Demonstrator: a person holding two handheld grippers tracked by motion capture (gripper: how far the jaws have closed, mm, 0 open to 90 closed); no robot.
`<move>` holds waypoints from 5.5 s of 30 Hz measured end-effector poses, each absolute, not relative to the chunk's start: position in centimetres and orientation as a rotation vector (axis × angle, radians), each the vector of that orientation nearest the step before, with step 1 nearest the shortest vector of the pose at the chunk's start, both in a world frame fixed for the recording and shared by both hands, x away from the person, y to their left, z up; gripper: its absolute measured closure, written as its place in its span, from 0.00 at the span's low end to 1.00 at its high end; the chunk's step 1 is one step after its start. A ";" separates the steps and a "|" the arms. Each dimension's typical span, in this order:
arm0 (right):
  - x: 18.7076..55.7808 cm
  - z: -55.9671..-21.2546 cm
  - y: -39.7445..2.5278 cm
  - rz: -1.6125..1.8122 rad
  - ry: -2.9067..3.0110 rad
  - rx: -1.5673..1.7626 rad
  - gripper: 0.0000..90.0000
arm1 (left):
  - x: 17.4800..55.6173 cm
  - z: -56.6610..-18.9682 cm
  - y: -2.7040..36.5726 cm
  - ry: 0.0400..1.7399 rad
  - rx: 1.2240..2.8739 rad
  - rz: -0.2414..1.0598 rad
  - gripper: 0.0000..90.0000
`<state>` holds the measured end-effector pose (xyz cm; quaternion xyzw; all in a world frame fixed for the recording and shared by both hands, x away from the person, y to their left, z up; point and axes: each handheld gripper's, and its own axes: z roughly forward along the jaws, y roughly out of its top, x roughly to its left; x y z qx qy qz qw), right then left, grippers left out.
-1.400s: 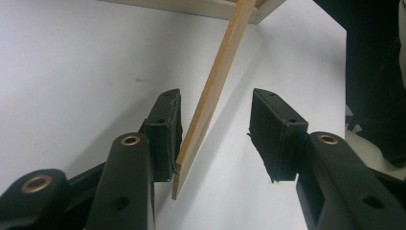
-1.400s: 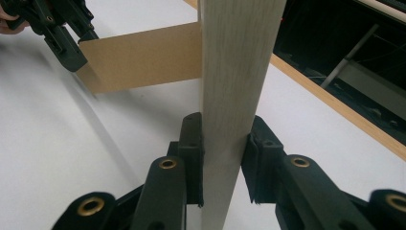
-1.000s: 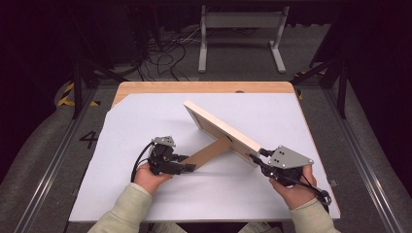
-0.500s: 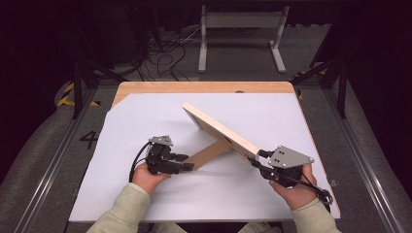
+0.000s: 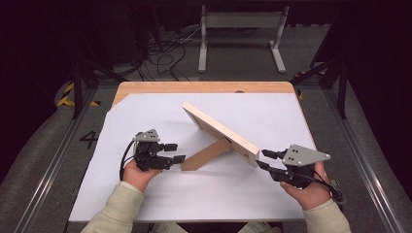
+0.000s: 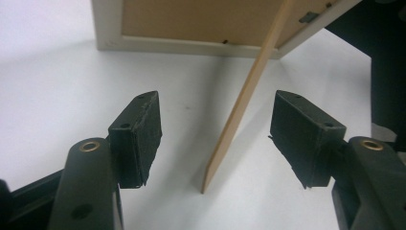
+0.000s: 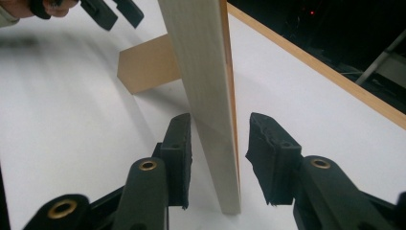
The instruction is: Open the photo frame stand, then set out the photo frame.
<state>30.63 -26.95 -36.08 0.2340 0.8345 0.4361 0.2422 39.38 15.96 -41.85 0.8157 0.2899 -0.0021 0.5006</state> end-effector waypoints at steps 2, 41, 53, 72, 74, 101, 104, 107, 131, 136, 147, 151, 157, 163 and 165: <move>30.6 -36.0 -27.3 1.187 2.282 0.647 0.70 | 39.2 -41.6 16.3 0.699 1.976 0.040 0.39; 35.5 -41.5 -28.9 0.970 2.376 0.894 1.00 | 37.2 -41.5 19.9 0.734 1.978 0.358 0.26; 36.5 -43.5 -28.1 0.925 2.445 0.901 1.00 | 37.1 -41.8 20.2 0.759 1.977 0.360 0.25; 36.0 -43.7 -26.8 0.893 2.502 0.833 1.00 | 37.3 -41.7 20.6 0.800 1.951 0.335 0.22; 35.8 -43.6 -26.5 0.894 2.514 0.818 1.00 | 37.4 -41.7 20.6 0.800 1.947 0.341 0.22; 33.0 -43.6 -22.5 0.955 2.659 0.616 1.00 | 37.6 -41.7 21.0 0.826 1.943 0.332 0.22; 32.7 -43.7 -21.9 0.965 2.675 0.583 1.00 | 37.6 -41.7 21.0 0.829 1.940 0.333 0.22; 32.5 -43.7 -21.6 0.964 2.683 0.564 1.00 | 37.6 -41.7 21.0 0.830 1.938 0.334 0.22; 31.0 -44.0 -18.5 1.048 2.762 0.399 1.00 | 37.5 -41.7 21.2 0.831 1.939 0.327 0.22; 30.9 -44.1 -18.1 1.056 2.767 0.380 1.00 | 37.5 -41.7 21.1 0.833 1.941 0.320 0.22; 30.6 -44.3 -17.0 1.078 2.769 0.340 1.00 | 37.5 -41.7 21.2 0.841 1.938 0.324 0.22; 30.5 -44.3 -16.6 1.088 2.773 0.323 1.00 | 37.5 -41.7 21.4 0.845 1.937 0.327 0.22; 30.6 -44.4 -15.9 1.094 2.778 0.297 1.00 | 37.3 -41.7 21.6 0.856 1.929 0.335 0.22; 30.5 -44.5 -15.1 1.105 2.785 0.269 1.00 | 37.1 -41.7 22.0 0.868 1.925 0.340 0.22; 30.6 -44.5 -15.0 1.108 2.784 0.265 1.00 | 37.0 -41.7 22.1 0.864 1.927 0.341 0.22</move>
